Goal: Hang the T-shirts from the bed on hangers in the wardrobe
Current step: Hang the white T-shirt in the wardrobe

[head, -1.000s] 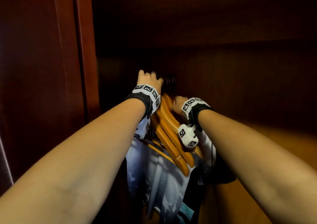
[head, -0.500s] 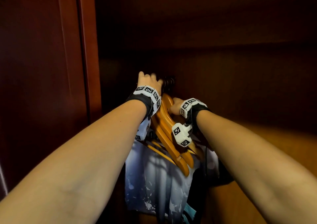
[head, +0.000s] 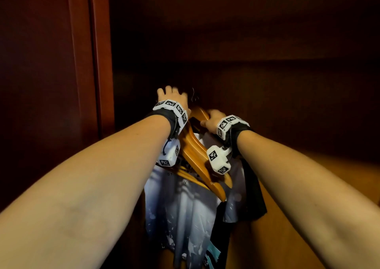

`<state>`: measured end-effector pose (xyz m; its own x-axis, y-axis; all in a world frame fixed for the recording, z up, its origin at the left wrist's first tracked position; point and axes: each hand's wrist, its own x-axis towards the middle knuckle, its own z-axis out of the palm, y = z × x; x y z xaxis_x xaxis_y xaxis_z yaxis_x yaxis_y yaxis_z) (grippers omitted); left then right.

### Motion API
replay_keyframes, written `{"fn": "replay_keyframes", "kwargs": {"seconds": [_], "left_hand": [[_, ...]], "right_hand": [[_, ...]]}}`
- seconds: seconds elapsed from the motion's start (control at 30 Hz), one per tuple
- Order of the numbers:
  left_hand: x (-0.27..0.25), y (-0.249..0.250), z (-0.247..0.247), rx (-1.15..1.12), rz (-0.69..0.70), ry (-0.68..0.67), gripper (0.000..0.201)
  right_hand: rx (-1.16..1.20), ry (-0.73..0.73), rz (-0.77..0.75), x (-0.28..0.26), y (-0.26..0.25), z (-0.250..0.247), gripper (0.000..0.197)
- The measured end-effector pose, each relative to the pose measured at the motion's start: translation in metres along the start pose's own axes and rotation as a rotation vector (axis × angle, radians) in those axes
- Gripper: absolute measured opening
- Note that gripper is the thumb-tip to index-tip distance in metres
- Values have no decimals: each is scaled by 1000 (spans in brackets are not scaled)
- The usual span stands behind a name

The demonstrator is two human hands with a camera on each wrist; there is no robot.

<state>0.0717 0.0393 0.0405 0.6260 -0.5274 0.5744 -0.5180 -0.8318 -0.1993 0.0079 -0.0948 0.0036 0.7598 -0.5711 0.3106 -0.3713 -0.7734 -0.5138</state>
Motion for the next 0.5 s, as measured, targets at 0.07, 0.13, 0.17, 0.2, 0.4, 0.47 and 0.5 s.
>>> {"fn": "replay_keyframes", "kwargs": {"seconds": [0.07, 0.13, 0.17, 0.2, 0.4, 0.47, 0.5], "left_hand": [[-5, 5, -2, -33, -4, 4, 59], [-10, 10, -5, -79, 3, 30, 61], [-13, 13, -6, -111, 10, 50, 61], [-15, 16, -8, -149, 19, 65, 61], [-34, 41, -12, -565, 67, 12, 64], [-42, 49, -12, -700, 88, -40, 67], [-45, 52, -13, -746, 106, -59, 69]], "right_hand": [[5, 40, -4, -6, 2, -8, 33], [-1, 95, -5, -13, 4, -16, 36], [-12, 125, -1, -18, 6, -19, 38], [-24, 157, 3, -22, 8, -21, 40], [-90, 321, 11, -61, 27, -34, 32], [-119, 337, 31, -76, 29, -39, 32], [-130, 348, 45, -84, 29, -43, 32]]}}
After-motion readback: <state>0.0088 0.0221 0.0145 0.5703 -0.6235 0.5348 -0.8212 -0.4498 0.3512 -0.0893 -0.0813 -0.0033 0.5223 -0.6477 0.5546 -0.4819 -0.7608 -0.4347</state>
